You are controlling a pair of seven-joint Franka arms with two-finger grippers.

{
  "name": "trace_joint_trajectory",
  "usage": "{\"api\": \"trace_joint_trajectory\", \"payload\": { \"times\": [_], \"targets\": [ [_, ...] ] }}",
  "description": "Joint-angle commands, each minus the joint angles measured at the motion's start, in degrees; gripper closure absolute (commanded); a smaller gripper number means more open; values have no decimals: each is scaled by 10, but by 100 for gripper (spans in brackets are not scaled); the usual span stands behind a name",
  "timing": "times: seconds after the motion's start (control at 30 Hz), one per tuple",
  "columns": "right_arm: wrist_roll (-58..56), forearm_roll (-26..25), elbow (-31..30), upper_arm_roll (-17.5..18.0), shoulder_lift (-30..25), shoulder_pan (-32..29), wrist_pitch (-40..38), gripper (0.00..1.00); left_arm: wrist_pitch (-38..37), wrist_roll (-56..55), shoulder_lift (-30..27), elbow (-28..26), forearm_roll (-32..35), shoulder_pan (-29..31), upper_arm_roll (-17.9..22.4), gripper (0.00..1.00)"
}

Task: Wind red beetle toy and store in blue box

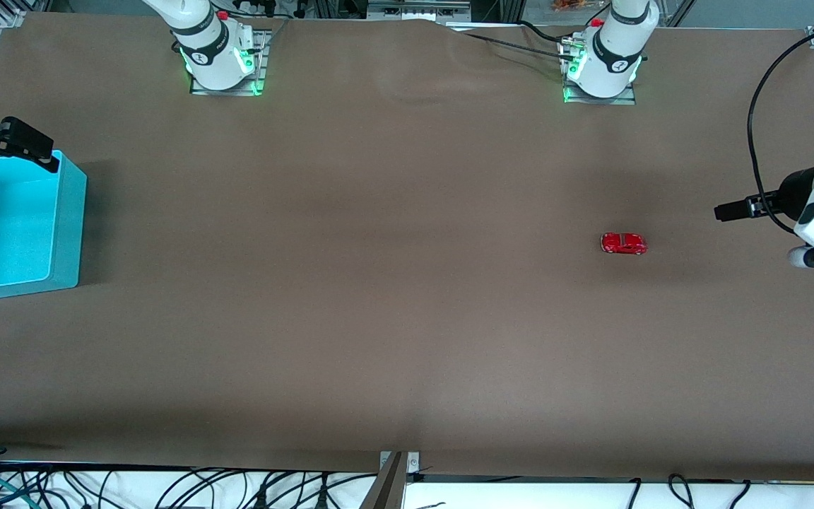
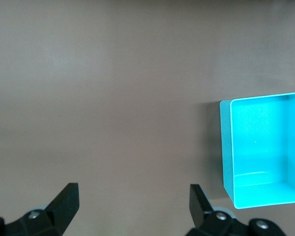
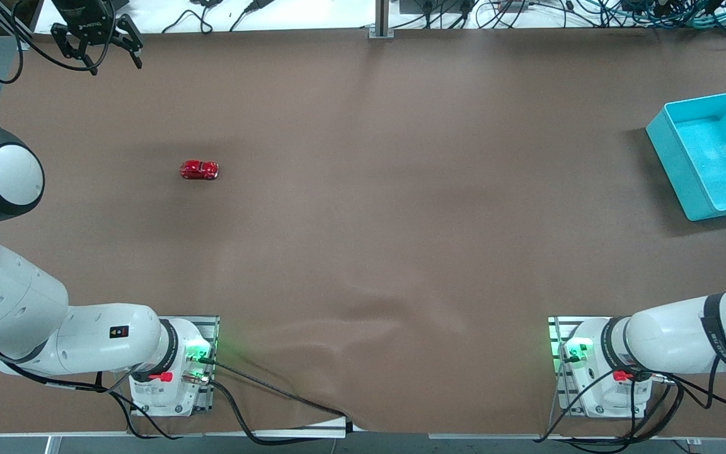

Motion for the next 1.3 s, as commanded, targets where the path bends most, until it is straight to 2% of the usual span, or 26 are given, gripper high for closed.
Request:
{"api": "trace_joint_trajectory", "payload": {
  "times": [0.0, 0.3, 0.8, 1.1, 1.27],
  "targets": [
    [-5, 1, 15, 1, 3, -3, -11, 0, 33, -117, 9, -33, -28, -3, 16, 0],
    [-5, 1, 15, 1, 3, -3, -13, 0, 112, -255, 10, -100, -42, -3, 22, 0],
    [-5, 1, 15, 1, 3, -3, -15, 0, 290, -455, 10, -213, -63, -20, 19, 0],
    [-5, 2, 15, 1, 3, -3, -15, 0, 357, -481, 9, -277, -64, -26, 6, 0],
    [-5, 1, 15, 2, 3, -3, -15, 0, 423, -496, 9, -315, -64, -26, -1, 0]
  ]
}}
